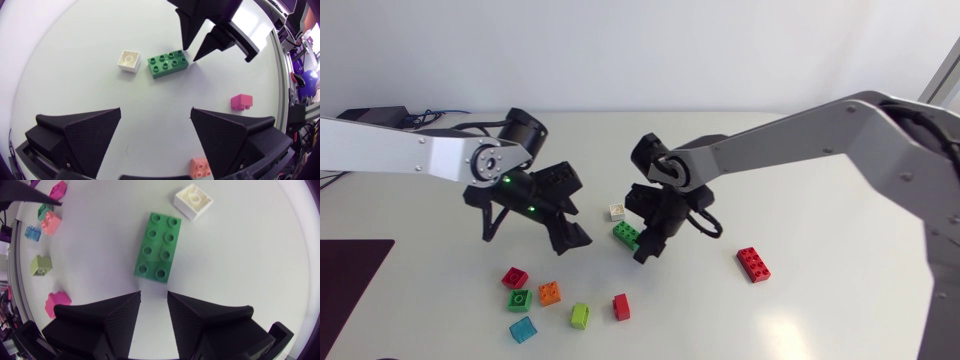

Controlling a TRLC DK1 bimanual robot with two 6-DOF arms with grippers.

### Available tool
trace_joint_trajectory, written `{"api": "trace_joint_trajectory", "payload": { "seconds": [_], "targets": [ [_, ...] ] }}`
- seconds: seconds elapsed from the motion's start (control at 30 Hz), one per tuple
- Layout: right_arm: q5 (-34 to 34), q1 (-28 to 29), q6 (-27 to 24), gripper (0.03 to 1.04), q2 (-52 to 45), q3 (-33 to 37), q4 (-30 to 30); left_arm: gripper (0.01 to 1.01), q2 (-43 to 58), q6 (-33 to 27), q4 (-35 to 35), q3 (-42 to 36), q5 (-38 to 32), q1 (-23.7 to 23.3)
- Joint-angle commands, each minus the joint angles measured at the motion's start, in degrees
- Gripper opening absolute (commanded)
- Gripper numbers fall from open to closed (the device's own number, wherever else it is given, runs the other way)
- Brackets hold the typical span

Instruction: Sort duplo bricks by size, large to the right and small to the left

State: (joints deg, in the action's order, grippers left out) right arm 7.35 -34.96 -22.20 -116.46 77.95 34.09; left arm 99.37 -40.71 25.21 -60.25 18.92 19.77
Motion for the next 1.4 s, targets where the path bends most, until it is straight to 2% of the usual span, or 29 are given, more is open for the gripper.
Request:
{"api": "trace_joint_trajectory", "payload": {
  "seconds": [0.0,0.13,0.2,0.23,0.27,0.3,0.33,0.37,0.53,0.77,0.83,0.87,0.93,0.97,1.17,1.37],
  "targets": [
    [-0.85,1.65,-1.36,0.30,5.28,-6.15,-1.13,0.987,3.81,2.83,-0.87,-3.47,0.33,1.59],
    [-1.03,3.67,-1.62,0.30,13.11,-15.37,-3.15,0.987,7.41,4.41,-3.06,-7.34,-0.28,3.61],
    [-1.03,3.76,-1.45,0.32,14.51,-16.87,-4.29,0.985,8.91,4.50,-3.68,-9.01,-1.08,3.79],
    [-1.03,3.76,-0.74,0.36,14.34,-16.08,-4.29,0.985,9.61,4.50,-3.68,-9.71,-1.25,3.61],
    [-1.03,3.58,-0.13,0.52,13.72,-14.85,-4.12,0.985,9.88,4.50,-3.85,-9.98,-1.51,3.43],
    [-1.03,3.06,0.66,0.78,12.58,-13.00,-3.59,0.985,10.14,4.50,-4.03,-9.98,-1.60,3.08],
    [-1.20,2.26,1.28,0.94,11.52,-11.24,-3.15,0.985,10.23,4.41,-4.03,-9.80,-1.60,2.55],
    [-1.82,1.21,2.07,0.97,10.03,-9.22,-2.53,0.985,10.23,4.32,-4.03,-9.45,-1.60,1.85],
    [-3.22,-2.92,5.76,0.97,1.86,0.09,-0.95,0.985,8.64,2.48,-5.35,-5.76,-1.60,-1.66],
    [-3.58,-3.89,7.43,0.96,-6.49,8.53,0.28,0.985,7.68,-0.25,-6.32,-2.86,-0.28,-7.20],
    [-3.66,-3.54,7.78,0.89,-7.29,9.67,0.37,0.985,7.94,-0.78,-6.67,-2.33,0.51,-8.26],
    [-3.66,-3.54,7.78,0.78,-7.55,10.11,0.81,0.985,8.21,-1.04,-6.75,-2.24,0.68,-8.70],
    [-3.66,-3.62,7.87,0.44,-7.64,9.94,1.25,0.985,8.56,-1.13,-6.84,-2.24,1.30,-8.96],
    [-3.66,-3.45,7.87,0.30,-7.37,9.50,1.33,0.985,8.64,-1.04,-6.84,-2.33,1.30,-8.78],
    [-3.40,-0.46,7.61,0.29,-0.08,2.20,1.42,0.985,10.31,0.19,-7.11,-4.88,1.39,-5.44],
    [-3.14,4.02,6.20,0.29,10.03,-10.80,-1.13,0.985,12.25,2.21,-7.11,-8.22,1.30,-0.52]
  ]
}}
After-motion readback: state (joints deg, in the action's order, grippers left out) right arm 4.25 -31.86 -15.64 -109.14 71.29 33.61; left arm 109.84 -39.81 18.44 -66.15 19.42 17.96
